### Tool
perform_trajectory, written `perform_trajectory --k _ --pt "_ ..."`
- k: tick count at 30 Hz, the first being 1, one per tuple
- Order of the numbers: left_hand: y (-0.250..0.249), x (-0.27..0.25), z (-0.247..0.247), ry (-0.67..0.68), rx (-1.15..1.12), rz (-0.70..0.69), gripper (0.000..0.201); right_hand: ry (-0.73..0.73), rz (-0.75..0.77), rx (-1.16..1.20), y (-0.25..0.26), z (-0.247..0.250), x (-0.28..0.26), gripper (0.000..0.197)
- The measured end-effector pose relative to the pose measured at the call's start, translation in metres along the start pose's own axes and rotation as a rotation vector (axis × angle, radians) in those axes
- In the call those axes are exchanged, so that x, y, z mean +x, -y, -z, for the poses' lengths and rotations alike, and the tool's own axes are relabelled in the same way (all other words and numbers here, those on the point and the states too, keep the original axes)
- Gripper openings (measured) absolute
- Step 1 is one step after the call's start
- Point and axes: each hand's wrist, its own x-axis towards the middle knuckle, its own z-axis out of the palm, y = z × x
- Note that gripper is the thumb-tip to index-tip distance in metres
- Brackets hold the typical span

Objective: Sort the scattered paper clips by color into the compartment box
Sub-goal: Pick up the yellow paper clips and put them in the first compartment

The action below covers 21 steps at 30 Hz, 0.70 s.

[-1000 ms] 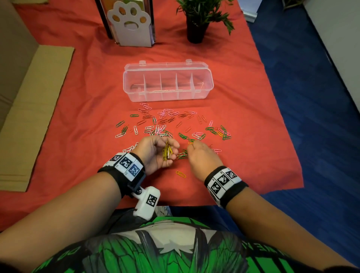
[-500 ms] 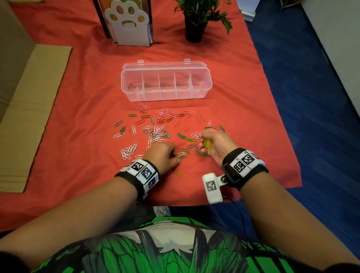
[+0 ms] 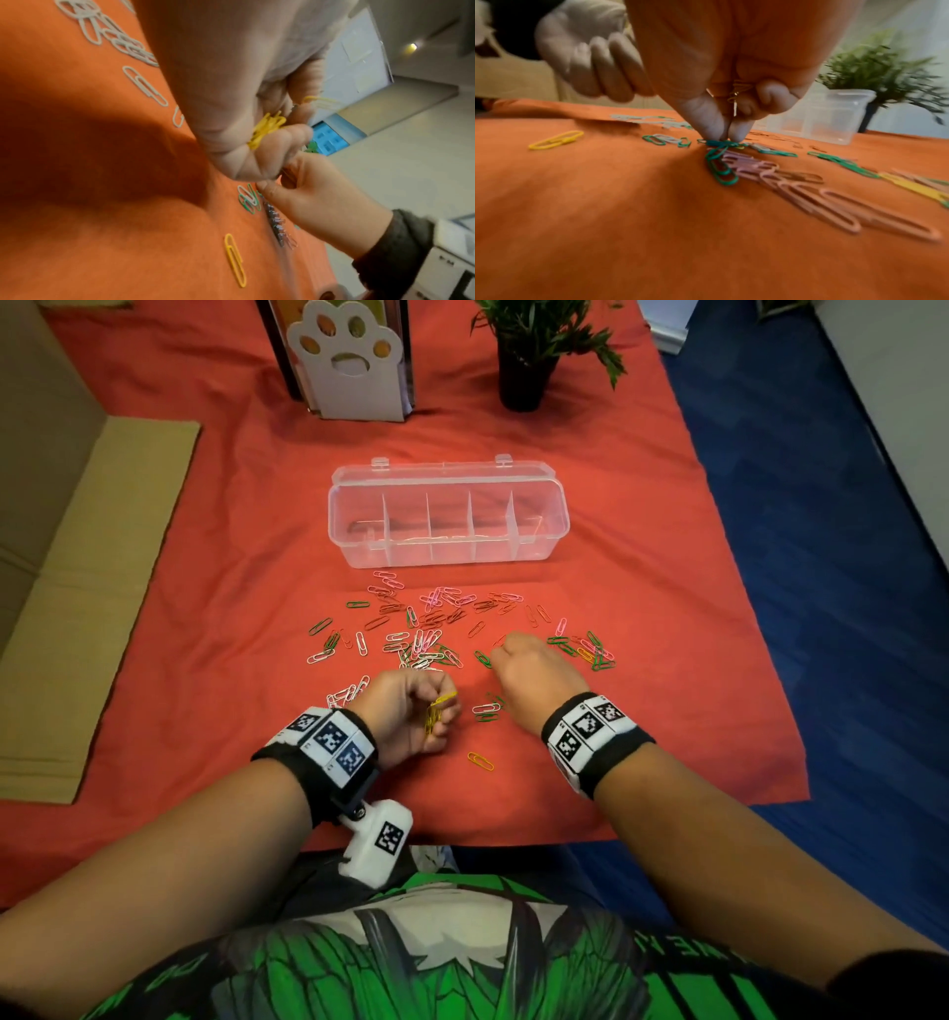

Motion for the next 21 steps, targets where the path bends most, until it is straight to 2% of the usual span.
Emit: perform_trajectory --k 2,5,7,10,12,15,18,21 --pt "-0.002 -0.003 0.003 0.082 -0.101 -0.004 0.017 0.019 0.012 -0.061 0.003 0.003 0.0 0.023" --pt "-0.001 0.002 -0.001 0.0 -0.06 0.038 0.022 0.057 -0.048 0.032 -0.005 0.004 0.006 0.025" --pt "0.006 0.009 -0.004 -0.127 0.142 0.025 0.025 0.048 -0.185 0.192 -0.018 0.005 0.009 0.023" --pt "0.017 0.016 -0.001 -0.215 0.638 -0.088 0.012 -0.023 -0.335 0.331 -0.038 0.008 0.01 0.02" --pt "0.021 0.017 0.001 -0.17 0.961 -0.167 0.013 -0.038 -0.308 0.349 -0.041 0.007 0.008 0.018" --pt "0.025 0.014 -0.003 -0.145 1.335 -0.209 0.022 -0.006 -0.178 0.288 -0.033 0.003 0.005 0.017" --pt "0.027 0.014 -0.005 -0.125 1.521 -0.259 0.021 0.015 -0.139 0.091 -0.026 0.007 0.003 0.02" --pt "0.027 0.016 -0.006 -0.075 1.604 -0.302 0.016 0.038 -0.14 -0.068 -0.019 0.012 0.0 0.027"
